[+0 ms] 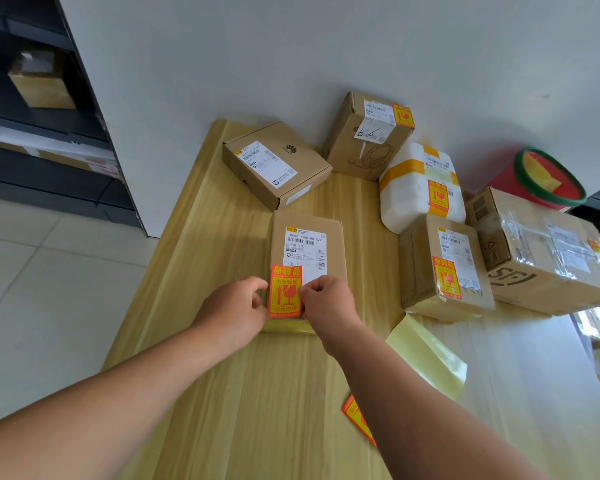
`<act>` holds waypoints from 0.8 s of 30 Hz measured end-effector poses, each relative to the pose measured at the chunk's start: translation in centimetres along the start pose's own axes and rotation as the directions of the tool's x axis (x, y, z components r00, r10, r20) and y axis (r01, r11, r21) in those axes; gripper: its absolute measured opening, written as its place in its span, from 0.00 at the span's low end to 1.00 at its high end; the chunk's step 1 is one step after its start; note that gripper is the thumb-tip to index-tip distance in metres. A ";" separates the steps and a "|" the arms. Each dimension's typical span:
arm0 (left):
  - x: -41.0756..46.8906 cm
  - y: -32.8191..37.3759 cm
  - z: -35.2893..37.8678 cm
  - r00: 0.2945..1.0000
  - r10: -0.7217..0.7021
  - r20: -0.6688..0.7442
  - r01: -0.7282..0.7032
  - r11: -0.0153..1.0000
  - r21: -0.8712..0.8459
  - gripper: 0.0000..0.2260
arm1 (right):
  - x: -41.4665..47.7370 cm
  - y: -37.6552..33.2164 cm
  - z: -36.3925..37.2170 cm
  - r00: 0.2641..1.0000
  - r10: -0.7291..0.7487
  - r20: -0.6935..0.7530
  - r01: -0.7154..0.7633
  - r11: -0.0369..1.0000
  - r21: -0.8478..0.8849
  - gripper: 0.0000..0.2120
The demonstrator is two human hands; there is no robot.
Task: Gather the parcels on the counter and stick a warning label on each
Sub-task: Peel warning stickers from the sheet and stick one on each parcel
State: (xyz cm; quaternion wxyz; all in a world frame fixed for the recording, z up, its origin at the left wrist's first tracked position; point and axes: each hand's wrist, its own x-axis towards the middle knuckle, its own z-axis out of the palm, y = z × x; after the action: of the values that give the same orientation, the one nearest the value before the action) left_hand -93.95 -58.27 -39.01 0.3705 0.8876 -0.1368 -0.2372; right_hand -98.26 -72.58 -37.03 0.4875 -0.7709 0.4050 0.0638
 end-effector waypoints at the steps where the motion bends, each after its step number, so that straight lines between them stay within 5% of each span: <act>1: 0.0 0.1 0.0 1.000 -0.003 0.000 0.003 1.000 -0.004 0.18 | 0.0 0.0 0.0 1.000 -0.004 -0.005 0.004 1.000 -0.010 0.07; 10: -0.3 0.4 -0.1 1.000 -0.014 -0.002 0.014 1.000 -0.026 0.17 | 0.3 0.1 0.0 0.998 -0.056 -0.017 0.053 0.990 -0.133 0.08; 17: -0.4 0.4 -0.2 1.000 -0.024 -0.001 0.024 1.000 -0.019 0.17 | 0.3 -0.1 0.4 0.985 -0.165 -0.058 0.126 0.902 -0.414 0.06; 20: -0.5 0.5 -0.3 0.999 -0.018 -0.049 0.020 1.000 0.024 0.17 | 0.1 -0.2 -0.1 0.967 -0.237 -0.091 0.154 0.834 -0.530 0.13; 24: -0.6 1.4 -0.6 0.934 0.251 -0.253 -0.212 0.962 0.173 0.08 | 0.0 0.3 -1.3 0.868 -0.497 0.018 0.414 0.703 -0.579 0.07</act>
State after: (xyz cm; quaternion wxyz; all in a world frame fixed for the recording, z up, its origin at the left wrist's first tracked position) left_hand -94.28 -58.62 -37.47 0.3467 0.9135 -0.2050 -0.0570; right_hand -98.85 -73.68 -36.63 0.2080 -0.9581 0.1971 0.0039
